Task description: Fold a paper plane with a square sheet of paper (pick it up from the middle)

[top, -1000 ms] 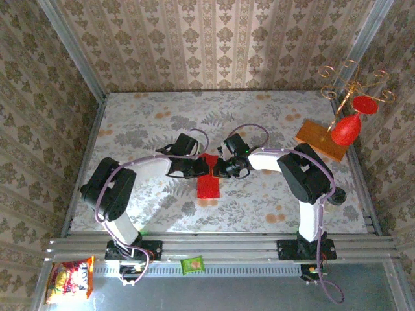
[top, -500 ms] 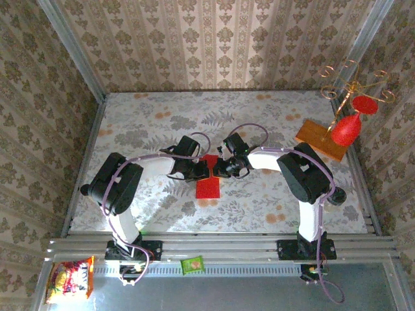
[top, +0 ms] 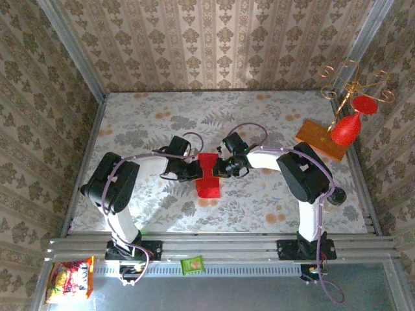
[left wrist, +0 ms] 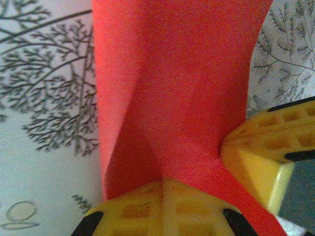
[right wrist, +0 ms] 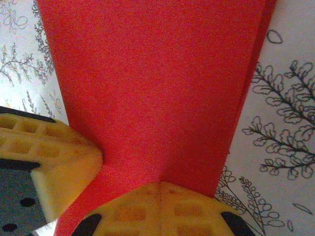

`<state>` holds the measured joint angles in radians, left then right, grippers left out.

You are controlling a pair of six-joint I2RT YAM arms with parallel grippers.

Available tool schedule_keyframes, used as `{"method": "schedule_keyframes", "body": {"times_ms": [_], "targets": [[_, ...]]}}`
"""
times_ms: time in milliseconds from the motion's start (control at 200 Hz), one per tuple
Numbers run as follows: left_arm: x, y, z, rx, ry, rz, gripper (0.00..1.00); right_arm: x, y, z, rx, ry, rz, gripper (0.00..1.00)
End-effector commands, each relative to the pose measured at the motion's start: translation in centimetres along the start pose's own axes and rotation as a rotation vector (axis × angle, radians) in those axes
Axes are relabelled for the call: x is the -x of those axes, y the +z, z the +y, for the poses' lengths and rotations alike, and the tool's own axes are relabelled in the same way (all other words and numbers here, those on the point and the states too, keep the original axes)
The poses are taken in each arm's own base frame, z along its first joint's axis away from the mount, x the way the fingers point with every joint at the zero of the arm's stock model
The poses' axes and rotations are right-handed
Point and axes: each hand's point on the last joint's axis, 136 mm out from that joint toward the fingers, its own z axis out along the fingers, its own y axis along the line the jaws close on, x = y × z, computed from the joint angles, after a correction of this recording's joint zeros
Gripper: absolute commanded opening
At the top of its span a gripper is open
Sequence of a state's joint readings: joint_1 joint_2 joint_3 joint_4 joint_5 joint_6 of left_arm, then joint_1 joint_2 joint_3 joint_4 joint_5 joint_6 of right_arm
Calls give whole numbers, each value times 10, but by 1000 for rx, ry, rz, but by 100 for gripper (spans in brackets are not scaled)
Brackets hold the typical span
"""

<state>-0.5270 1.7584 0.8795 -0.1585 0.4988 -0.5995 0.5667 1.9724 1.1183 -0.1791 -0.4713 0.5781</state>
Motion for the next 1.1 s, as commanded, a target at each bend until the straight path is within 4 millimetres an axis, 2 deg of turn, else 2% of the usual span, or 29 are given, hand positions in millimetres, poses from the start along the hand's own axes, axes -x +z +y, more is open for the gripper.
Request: {"method": "schedule_keyframes", "body": {"times_ms": [0, 100, 180, 265, 350, 405, 420, 470, 540, 660, 730, 825, 970, 995, 1095], "targets": [[-15, -13, 33, 63, -31, 16, 0, -86, 14, -114, -421, 137, 242, 3], [-11, -30, 49, 70, -66, -34, 0, -86, 14, -114, -420, 138, 241, 3], [-6, -43, 46, 52, -67, -66, 0, -87, 14, -115, -424, 138, 243, 3], [3, -53, 22, -13, -24, -109, 0, -87, 13, -115, -429, 137, 246, 3], [12, -53, -8, -107, 9, -145, 0, -88, 12, -115, -432, 139, 246, 3], [20, -49, -22, -163, 3, -163, 0, -89, 12, -116, -431, 141, 249, 3], [15, -43, -31, -181, 22, -148, 0, -89, 13, -116, -431, 142, 250, 3], [16, -32, -45, -213, 34, -133, 0, -89, 14, -116, -429, 145, 251, 3], [17, -16, -48, -199, 31, -105, 0, -90, 14, -117, -431, 148, 253, 3], [15, 8, -37, -155, -4, -66, 0, -91, 14, -118, -436, 152, 251, 3], [13, 15, -31, -147, -13, -42, 0, -91, 13, -118, -437, 152, 246, 4], [12, 21, -13, -121, -51, -31, 0, -91, 13, -120, -443, 155, 246, 4], [14, 12, 18, -90, -101, -55, 0, -91, 12, -123, -458, 155, 243, 4], [19, 5, 30, -85, -131, -76, 0, -92, 12, -123, -460, 155, 243, 4], [22, -8, 54, -85, -181, -108, 0, -92, 12, -124, -464, 155, 245, 4]]}}
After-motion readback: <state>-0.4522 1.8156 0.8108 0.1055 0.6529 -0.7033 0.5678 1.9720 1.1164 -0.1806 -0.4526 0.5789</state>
